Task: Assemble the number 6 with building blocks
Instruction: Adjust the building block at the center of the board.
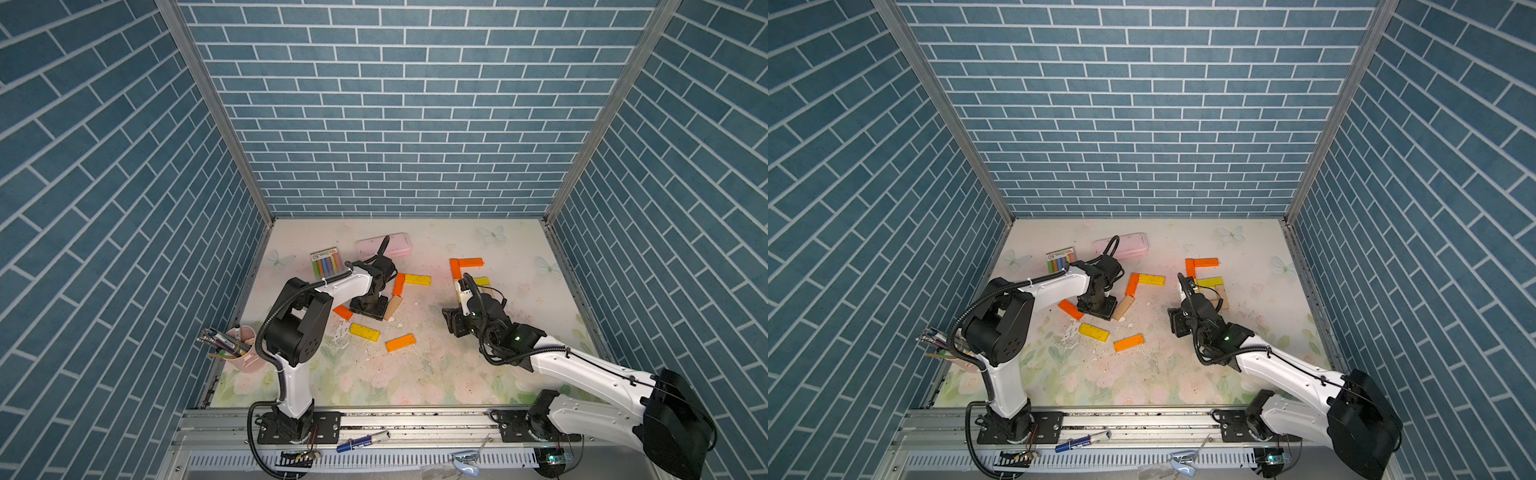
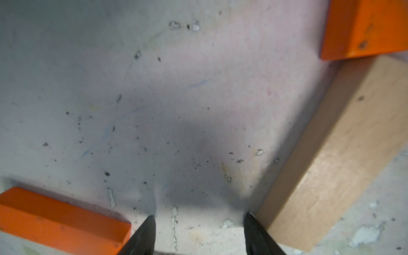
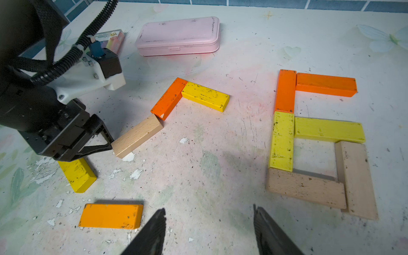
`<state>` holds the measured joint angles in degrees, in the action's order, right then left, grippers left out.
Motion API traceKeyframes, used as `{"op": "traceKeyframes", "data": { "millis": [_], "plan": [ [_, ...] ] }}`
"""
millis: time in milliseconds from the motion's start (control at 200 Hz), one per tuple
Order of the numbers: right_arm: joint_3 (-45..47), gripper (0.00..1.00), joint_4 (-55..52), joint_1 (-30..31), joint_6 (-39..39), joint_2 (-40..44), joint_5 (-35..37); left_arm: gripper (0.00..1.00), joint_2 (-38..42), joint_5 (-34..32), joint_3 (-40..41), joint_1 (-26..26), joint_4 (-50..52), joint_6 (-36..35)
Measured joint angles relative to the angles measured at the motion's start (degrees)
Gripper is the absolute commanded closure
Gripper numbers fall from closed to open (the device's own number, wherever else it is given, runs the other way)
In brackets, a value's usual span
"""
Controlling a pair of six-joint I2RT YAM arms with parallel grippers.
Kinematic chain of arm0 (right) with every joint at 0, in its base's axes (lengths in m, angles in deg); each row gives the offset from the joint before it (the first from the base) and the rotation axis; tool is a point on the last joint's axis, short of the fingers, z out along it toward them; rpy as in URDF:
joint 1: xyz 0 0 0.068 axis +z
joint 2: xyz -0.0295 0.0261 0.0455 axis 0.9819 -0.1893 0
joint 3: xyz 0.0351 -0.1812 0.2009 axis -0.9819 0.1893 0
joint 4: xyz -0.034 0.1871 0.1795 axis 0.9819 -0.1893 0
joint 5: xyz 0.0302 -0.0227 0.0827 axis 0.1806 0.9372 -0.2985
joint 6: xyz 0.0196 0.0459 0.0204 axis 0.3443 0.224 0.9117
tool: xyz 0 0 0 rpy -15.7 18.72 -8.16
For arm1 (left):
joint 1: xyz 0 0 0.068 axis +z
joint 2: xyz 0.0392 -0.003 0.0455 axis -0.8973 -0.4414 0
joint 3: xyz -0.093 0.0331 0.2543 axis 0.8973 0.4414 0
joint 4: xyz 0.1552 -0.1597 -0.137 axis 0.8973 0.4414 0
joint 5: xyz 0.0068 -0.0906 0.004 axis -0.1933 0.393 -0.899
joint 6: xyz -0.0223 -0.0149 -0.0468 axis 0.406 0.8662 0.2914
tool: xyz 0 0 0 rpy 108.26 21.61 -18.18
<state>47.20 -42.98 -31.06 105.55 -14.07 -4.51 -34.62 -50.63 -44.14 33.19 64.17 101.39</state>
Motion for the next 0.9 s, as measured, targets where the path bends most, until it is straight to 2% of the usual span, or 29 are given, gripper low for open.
{"op": "traceKeyframes", "data": {
  "millis": [240, 430, 530, 710, 900],
  "plan": [
    [-0.02, 0.36, -0.11, 0.0, 0.0, -0.02, 0.0, 0.36, 0.9, 1.07, 1.44, 0.04, -1.27, 0.04],
    [-0.7, 0.39, -0.55, 0.0, 0.04, -2.23, 0.04, 0.37, 4.76, 2.25, 5.29, 0.24, -1.29, 0.24],
    [-2.75, 0.44, -0.74, 0.0, 0.28, -5.77, -0.09, 0.37, 8.55, 3.87, 7.37, 0.7, -1.42, 0.7],
    [-8.66, 0.59, -1.07, 0.22, 3.48, -14.64, -0.92, 0.38, 15.69, 7.56, 11.02, 2.54, -4.02, 2.69],
    [-15.82, 0.7, -1.53, 1.75, 8.96, -25.03, -0.92, 0.37, 16.48, 7.96, 12.9, 3.48, -9.49, 5.38]
  ]
}}
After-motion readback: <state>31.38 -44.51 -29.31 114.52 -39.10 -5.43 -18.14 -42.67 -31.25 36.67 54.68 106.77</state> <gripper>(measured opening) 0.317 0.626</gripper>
